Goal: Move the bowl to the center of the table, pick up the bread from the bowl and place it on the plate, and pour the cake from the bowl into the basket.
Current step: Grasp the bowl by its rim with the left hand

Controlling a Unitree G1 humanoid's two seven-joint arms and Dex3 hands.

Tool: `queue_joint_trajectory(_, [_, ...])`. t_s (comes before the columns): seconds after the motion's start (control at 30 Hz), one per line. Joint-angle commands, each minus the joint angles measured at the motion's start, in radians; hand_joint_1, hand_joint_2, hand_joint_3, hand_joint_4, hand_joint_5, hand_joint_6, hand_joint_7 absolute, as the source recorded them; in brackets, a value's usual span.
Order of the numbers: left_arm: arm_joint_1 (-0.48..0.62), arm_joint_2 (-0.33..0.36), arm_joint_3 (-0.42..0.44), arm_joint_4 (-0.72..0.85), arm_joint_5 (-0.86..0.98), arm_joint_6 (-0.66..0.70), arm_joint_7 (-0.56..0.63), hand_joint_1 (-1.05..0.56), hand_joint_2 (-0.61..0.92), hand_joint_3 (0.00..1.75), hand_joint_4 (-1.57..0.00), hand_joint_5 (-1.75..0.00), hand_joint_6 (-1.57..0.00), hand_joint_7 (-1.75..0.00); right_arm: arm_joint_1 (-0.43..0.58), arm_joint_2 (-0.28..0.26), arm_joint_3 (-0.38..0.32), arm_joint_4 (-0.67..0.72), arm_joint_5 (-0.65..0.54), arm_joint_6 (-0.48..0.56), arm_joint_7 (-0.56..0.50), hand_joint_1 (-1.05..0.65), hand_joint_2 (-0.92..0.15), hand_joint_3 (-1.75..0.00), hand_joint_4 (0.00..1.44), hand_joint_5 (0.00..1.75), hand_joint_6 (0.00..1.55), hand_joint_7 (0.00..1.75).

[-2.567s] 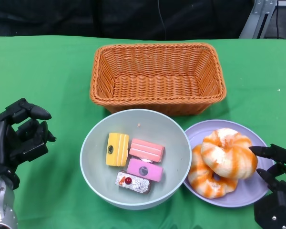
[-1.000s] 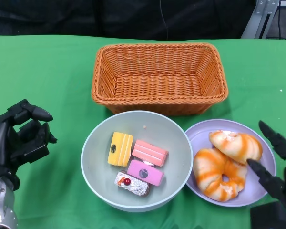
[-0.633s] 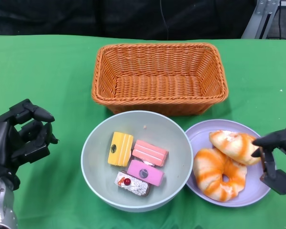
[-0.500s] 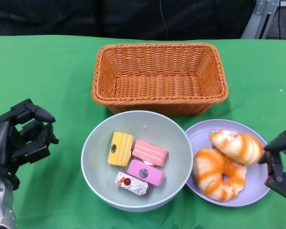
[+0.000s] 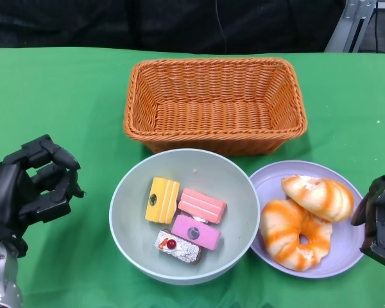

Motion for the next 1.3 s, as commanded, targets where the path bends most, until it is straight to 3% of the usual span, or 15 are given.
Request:
queue_joint_trajectory(0.03, [0.016, 0.012, -0.008, -0.017, -0.001, -0.022, -0.018, 0.05, 0.56, 1.10, -0.80, -1.66, -0.84, -1.41, -0.024, 0.012, -0.023, 0.012, 0.016, 0.031, 0.020, 0.04, -0.54, -1.31, 0.84, 1.75, 0.64, 1.67])
queue_joint_trajectory(0.3, [0.030, 0.013, -0.028, -0.031, -0.004, -0.059, -0.061, 0.03, 0.53, 1.15, -0.81, -1.66, -0.80, -1.46, -0.104, 0.029, -0.049, 0.008, 0.029, 0.125, 0.051, 0.02, -0.59, -1.22, 0.83, 1.75, 0.67, 1.60])
queue_joint_trajectory(0.4, [0.041, 0.005, -0.037, -0.081, -0.012, -0.035, -0.068, 0.00, 0.58, 1.02, -0.80, -1.64, -0.84, -1.38, -0.122, 0.023, -0.052, -0.006, 0.050, 0.144, 0.084, -0.02, -0.61, -1.17, 0.80, 1.75, 0.65, 1.56])
queue_joint_trajectory(0.57, [0.054, -0.003, -0.055, -0.166, -0.015, -0.006, -0.076, -0.01, 0.63, 0.96, -0.77, -1.62, -0.82, -1.35, -0.105, 0.016, -0.063, -0.073, 0.044, 0.223, 0.081, -0.04, -0.60, -1.13, 0.80, 1.75, 0.68, 1.50])
queue_joint_trajectory(0.77, [0.080, -0.009, -0.082, -0.276, -0.011, 0.002, -0.067, -0.01, 0.53, 1.17, -0.81, -1.64, -0.80, -1.41, -0.097, 0.028, -0.063, -0.134, 0.028, 0.269, 0.079, -0.04, -0.61, -1.13, 0.79, 1.75, 0.69, 1.50])
queue_joint_trajectory(0.97, [0.111, 0.021, -0.122, -0.364, 0.061, -0.094, -0.047, -0.06, 0.56, 1.09, -0.78, -1.59, -0.78, -1.36, -0.103, 0.031, -0.066, -0.148, 0.024, 0.290, 0.085, -0.04, -0.61, -1.13, 0.79, 1.75, 0.70, 1.49])
queue_joint_trajectory(1.0, [0.121, 0.031, -0.132, -0.392, 0.085, -0.125, -0.043, -0.08, 0.60, 0.92, -0.76, -1.33, -0.83, -1.00, -0.104, 0.031, -0.067, -0.151, 0.026, 0.298, 0.084, -0.06, -0.60, -1.13, 0.80, 1.75, 0.70, 1.49])
queue_joint_trajectory(1.07, [0.142, 0.077, -0.165, -0.461, 0.152, -0.215, -0.055, -0.08, 0.64, 0.74, -0.72, -1.06, -0.86, -0.59, -0.110, 0.024, -0.070, -0.159, 0.023, 0.313, 0.086, -0.07, -0.60, -1.12, 0.79, 1.75, 0.69, 1.48])
queue_joint_trajectory(1.1, [0.147, 0.098, -0.176, -0.481, 0.181, -0.251, -0.054, -0.12, 0.66, 0.64, -0.70, -0.77, -0.85, -0.32, -0.112, 0.023, -0.071, -0.163, 0.022, 0.318, 0.087, -0.07, -0.60, -1.12, 0.80, 1.75, 0.69, 1.48])
queue_joint_trajectory(1.2, [0.157, 0.171, -0.200, -0.544, 0.265, -0.342, -0.039, -0.17, 0.77, 0.34, -0.71, -0.27, -0.77, -0.04, -0.120, 0.028, -0.075, -0.173, 0.021, 0.336, 0.079, -0.08, -0.60, -1.12, 0.80, 1.75, 0.70, 1.49])
queue_joint_trajectory(1.3, [0.151, 0.221, -0.219, -0.564, 0.272, -0.415, -0.038, -0.19, 0.84, 0.14, -0.68, -0.07, -0.69, 0.00, -0.126, 0.034, -0.079, -0.179, 0.020, 0.353, 0.067, -0.07, -0.59, -1.13, 0.81, 1.75, 0.71, 1.49])
